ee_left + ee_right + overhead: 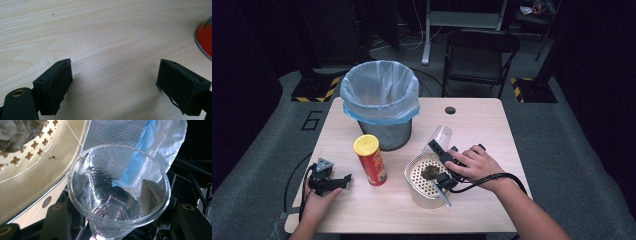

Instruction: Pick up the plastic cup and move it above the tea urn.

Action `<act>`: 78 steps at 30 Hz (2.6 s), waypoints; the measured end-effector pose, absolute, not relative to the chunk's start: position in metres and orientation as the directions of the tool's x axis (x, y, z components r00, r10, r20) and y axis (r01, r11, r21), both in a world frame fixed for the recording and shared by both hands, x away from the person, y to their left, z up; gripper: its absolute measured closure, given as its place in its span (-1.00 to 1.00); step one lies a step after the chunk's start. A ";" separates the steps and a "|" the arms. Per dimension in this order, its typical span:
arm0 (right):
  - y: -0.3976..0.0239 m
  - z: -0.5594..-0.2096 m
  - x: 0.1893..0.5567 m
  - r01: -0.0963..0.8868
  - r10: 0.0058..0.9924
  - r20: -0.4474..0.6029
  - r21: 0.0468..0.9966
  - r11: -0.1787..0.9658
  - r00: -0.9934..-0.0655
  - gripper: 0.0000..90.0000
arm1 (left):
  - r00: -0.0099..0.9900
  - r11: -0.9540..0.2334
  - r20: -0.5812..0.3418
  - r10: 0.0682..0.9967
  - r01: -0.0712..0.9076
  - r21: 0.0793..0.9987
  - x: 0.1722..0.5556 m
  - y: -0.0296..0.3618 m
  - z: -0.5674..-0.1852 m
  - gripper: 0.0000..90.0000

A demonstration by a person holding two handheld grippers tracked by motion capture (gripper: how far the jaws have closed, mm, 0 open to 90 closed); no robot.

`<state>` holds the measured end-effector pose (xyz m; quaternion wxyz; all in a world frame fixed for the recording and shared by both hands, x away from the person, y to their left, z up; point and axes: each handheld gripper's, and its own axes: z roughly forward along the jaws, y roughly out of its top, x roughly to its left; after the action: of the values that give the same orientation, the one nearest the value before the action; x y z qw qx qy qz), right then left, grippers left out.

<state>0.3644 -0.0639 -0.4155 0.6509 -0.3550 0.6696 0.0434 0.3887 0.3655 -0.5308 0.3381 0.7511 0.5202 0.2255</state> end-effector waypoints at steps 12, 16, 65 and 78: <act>-0.064 -0.416 0.363 -0.533 -0.456 -0.884 -0.437 0.724 0.104 -0.11 | 0.360 -0.234 -0.013 0.933 0.633 0.738 0.389 0.366 -0.530 -0.72; -0.064 -0.416 0.363 -0.530 -0.456 -0.883 -0.440 0.725 0.109 -0.11 | 0.361 -0.234 -0.013 0.933 0.633 0.737 0.389 0.366 -0.530 -0.72; -0.061 -0.394 0.361 -0.474 0.339 -0.910 0.413 0.778 -0.237 -0.12 | 0.351 -0.225 -0.013 0.936 0.628 0.745 0.389 0.365 -0.531 -0.72; -0.088 -0.386 0.379 -0.176 0.737 -0.378 0.924 0.340 -0.561 -0.11 | 0.351 -0.225 -0.013 0.936 0.629 0.744 0.389 0.365 -0.531 -0.72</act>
<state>0.3791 -0.0883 -0.3860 0.4238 0.1999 0.7003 0.5386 0.3888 0.3648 -0.5310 0.3384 0.7490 0.5224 0.2271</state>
